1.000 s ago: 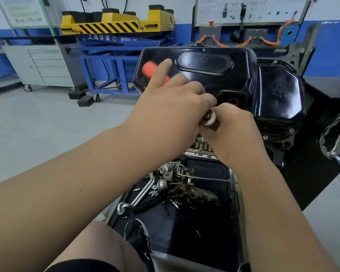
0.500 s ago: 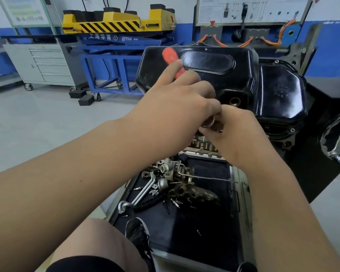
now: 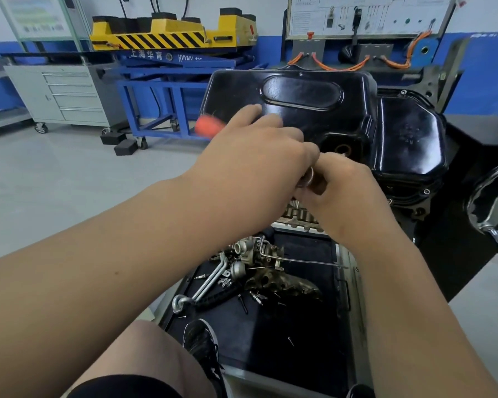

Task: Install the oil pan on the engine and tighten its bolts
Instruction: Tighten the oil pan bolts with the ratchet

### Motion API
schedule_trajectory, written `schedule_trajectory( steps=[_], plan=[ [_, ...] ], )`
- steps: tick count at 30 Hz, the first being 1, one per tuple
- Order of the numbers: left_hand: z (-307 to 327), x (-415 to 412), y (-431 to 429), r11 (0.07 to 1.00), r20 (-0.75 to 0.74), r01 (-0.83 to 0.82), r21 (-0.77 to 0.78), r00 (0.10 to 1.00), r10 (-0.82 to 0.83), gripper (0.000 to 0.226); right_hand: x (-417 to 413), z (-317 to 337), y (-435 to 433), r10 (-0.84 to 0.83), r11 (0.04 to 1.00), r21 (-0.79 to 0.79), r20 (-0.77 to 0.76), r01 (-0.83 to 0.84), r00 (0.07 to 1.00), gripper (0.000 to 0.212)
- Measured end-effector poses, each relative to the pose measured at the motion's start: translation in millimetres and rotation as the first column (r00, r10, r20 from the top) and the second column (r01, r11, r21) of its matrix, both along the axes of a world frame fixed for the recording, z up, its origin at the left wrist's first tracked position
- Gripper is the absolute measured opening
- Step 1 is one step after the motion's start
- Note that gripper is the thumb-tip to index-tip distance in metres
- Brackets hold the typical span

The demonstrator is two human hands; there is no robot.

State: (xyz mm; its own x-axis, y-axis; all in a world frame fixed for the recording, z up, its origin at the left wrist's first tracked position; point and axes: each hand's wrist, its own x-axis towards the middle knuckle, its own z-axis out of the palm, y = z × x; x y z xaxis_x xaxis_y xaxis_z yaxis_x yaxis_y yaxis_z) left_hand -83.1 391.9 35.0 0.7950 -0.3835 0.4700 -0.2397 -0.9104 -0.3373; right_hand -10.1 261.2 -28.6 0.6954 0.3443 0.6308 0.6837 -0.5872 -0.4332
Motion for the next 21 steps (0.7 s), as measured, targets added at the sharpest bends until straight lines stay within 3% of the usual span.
schedule_trajectory(
  steps=[2,4,13,16,21],
  plan=[
    [1.8,1.5,2.7,0.998,0.007,0.01,0.055,1.0,-0.011,0.035,-0.3,2.3,-2.3,0.033,0.999,0.009,0.037,-0.033,0.999,0.034],
    [3.0,1.0,2.4,0.997,0.002,0.012,0.075,1.0,-0.012,0.035,-2.4,2.4,-2.6,0.016,1.0,0.011,0.044,-0.016,0.999,0.027],
    [-1.2,-0.5,-4.7,0.986,-0.063,-0.138,-0.09,0.989,0.132,0.04,-8.0,-2.5,4.9,-0.122,0.992,-0.008,0.047,0.122,0.991,0.037],
    [-2.7,1.2,-5.3,0.996,-0.03,-0.038,-0.077,0.999,0.036,0.014,-5.8,-3.1,7.3,-0.111,0.994,0.012,0.006,0.111,0.994,0.027],
    [-1.8,2.9,0.9,0.999,-0.007,0.026,0.036,1.0,-0.026,0.035,-0.9,-0.8,0.7,-0.021,1.0,-0.015,-0.022,0.021,1.0,0.036]
  ],
)
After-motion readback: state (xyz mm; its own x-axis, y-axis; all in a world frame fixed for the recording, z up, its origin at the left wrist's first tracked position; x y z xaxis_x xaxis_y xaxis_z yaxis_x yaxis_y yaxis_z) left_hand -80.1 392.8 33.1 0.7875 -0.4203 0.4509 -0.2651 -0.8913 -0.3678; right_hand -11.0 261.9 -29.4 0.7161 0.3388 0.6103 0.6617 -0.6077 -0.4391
